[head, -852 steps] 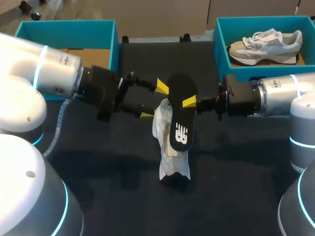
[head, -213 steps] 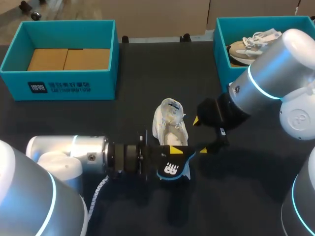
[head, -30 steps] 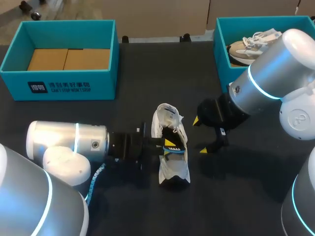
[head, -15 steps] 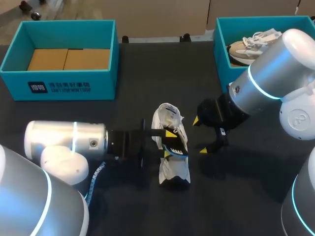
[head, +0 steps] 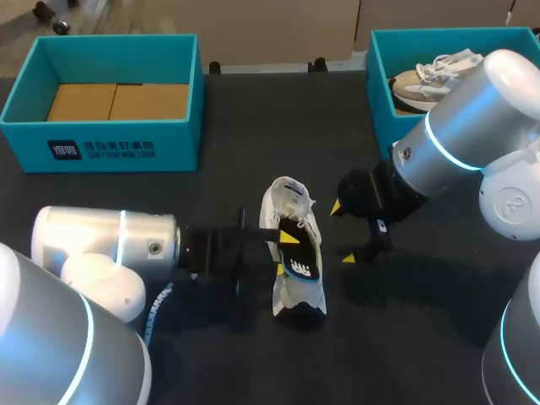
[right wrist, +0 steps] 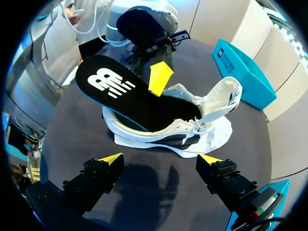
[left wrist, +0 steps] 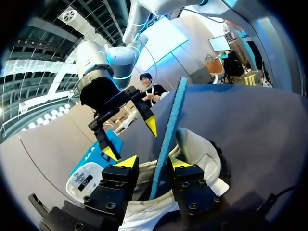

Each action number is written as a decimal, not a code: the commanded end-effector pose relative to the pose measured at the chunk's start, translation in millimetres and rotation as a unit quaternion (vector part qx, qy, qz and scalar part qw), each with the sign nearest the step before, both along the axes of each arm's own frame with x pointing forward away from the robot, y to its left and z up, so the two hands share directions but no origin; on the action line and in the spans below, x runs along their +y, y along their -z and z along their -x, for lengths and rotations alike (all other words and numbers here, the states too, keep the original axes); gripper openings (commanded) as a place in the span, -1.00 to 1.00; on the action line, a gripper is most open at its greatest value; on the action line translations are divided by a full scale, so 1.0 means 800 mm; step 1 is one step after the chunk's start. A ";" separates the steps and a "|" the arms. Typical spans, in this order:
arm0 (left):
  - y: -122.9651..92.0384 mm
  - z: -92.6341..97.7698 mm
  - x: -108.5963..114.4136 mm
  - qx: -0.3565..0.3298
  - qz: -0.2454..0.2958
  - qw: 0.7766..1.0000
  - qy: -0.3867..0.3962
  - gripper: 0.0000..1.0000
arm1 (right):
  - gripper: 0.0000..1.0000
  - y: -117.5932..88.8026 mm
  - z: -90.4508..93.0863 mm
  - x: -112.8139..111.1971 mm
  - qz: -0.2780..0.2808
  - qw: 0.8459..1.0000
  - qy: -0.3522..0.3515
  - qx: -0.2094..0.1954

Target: Take the shoe out of the shoebox, open the shoe tongue, remove and reinsert the insole, then place the shoe into the shoebox

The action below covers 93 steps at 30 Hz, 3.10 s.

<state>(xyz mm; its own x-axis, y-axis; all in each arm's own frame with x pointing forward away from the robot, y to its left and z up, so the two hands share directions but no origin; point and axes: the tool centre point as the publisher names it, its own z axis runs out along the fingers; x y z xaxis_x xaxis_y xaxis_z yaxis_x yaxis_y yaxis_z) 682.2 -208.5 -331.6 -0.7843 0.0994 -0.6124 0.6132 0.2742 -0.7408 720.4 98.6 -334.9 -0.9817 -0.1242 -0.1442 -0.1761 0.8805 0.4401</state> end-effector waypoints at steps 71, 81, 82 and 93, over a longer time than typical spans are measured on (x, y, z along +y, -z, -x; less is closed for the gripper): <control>0.016 0.001 -0.001 -0.047 -0.017 0.999 -0.005 -1.00 | 1.00 0.001 0.001 0.002 0.002 1.000 0.001 -0.002; 0.029 -0.024 0.001 -0.072 -0.027 0.997 -0.009 -1.00 | 1.00 0.001 0.001 0.002 0.002 1.000 0.001 -0.002; 0.029 -0.024 0.000 -0.075 -0.025 0.997 -0.010 -1.00 | 1.00 0.001 0.001 0.002 0.002 1.000 0.001 -0.002; 0.015 -0.005 0.001 -0.063 -0.012 0.998 -0.008 -0.29 | 1.00 0.001 0.001 0.002 0.002 1.000 0.001 -0.002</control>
